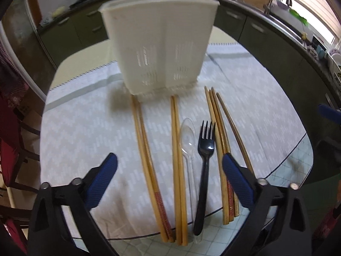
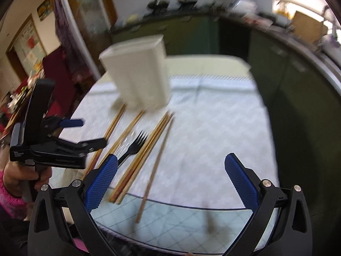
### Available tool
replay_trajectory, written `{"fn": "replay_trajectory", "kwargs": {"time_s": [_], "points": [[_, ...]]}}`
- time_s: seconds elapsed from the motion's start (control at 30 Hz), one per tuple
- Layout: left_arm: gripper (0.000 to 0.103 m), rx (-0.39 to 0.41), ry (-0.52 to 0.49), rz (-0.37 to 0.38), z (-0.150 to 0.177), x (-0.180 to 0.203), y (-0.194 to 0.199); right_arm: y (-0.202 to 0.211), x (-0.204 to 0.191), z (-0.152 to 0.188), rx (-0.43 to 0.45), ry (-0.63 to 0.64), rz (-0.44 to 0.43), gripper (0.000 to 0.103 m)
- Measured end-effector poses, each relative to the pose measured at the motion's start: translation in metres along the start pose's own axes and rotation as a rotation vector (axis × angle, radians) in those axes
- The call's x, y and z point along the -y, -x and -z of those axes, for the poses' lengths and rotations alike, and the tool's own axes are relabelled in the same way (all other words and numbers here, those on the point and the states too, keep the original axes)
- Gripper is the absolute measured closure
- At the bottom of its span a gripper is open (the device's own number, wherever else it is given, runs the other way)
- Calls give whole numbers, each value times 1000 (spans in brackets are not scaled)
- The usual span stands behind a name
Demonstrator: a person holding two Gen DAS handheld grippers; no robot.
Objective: Organize utensils
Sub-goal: 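Lower the left gripper onto the clear spoon and close while the right gripper approaches the black fork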
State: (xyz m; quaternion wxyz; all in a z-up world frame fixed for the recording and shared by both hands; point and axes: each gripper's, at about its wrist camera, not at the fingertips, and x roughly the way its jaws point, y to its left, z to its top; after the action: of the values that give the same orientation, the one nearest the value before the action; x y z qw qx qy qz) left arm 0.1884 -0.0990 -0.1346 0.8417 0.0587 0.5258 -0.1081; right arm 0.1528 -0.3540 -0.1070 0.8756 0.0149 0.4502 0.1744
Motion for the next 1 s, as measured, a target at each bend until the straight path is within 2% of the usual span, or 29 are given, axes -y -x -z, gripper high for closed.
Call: {"fn": "replay_trajectory", "kwargs": {"time_s": [0.07, 0.13, 0.17, 0.2, 0.27, 0.4, 0.53, 0.67, 0.87, 1.0], "points": [[25, -38, 15, 14, -3, 0, -8, -13, -3, -5, -33, 19, 41, 14], [27, -74, 25, 36, -4, 1, -15, -19, -2, -10, -39, 23, 80, 33], [28, -86, 29, 46, -3, 1, -17, -21, 1, -14, -43, 17, 100, 34], [29, -104, 32, 57, -4, 2, -21, -22, 3, -14, -42, 17, 117, 34], [37, -133, 36, 81, -5, 5, -27, -23, 6, -17, -41, 23, 142, 34], [50, -170, 46, 68, -8, 6, -38, -18, 9, -19, -38, 39, 155, 34], [75, -199, 53, 91, -11, 12, -48, -14, 12, -16, -35, 40, 146, 34], [85, -224, 39, 99, -15, 21, -57, -14, 14, -14, -36, 39, 140, 33], [93, -254, 28, 74, -19, 31, -73, -12, 10, -15, -29, 55, 126, 31], [94, -254, 30, 73, -25, 36, -83, -17, 2, -15, -54, 88, 118, 31]]}}
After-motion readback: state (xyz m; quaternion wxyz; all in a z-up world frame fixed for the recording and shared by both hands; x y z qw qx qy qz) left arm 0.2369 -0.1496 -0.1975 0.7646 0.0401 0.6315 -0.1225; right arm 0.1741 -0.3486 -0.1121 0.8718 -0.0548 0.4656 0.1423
